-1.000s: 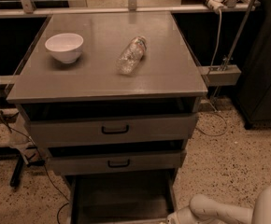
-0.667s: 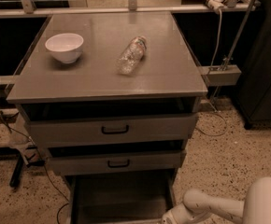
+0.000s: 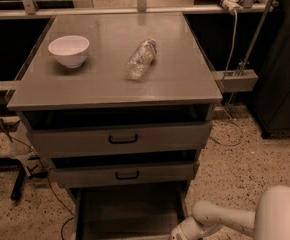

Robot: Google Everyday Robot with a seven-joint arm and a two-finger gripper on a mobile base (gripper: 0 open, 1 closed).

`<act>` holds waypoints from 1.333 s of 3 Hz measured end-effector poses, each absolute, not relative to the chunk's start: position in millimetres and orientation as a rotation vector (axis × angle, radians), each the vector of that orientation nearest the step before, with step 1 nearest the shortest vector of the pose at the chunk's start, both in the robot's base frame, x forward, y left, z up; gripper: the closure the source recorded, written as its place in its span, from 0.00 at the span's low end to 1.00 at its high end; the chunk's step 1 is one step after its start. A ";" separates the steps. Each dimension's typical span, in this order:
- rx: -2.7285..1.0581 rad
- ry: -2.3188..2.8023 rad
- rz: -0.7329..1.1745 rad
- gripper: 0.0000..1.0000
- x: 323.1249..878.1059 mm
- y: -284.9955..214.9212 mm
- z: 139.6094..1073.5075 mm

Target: Close bottom drawer

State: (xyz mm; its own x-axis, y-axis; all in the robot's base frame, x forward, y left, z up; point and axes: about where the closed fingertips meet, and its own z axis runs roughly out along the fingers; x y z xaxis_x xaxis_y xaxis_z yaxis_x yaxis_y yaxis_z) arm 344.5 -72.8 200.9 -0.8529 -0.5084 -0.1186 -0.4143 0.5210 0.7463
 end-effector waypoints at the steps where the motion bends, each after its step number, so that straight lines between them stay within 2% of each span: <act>1: 0.804 -2.638 -1.247 0.57 344.5 -72.8 200.9; 3: 0.804 -2.638 -1.247 0.11 344.4 -72.7 200.9; 4: 0.804 -2.638 -1.248 0.00 344.4 -72.7 200.9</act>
Offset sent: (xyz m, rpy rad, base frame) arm 0.0000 0.0000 0.0000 0.0000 0.0000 0.0000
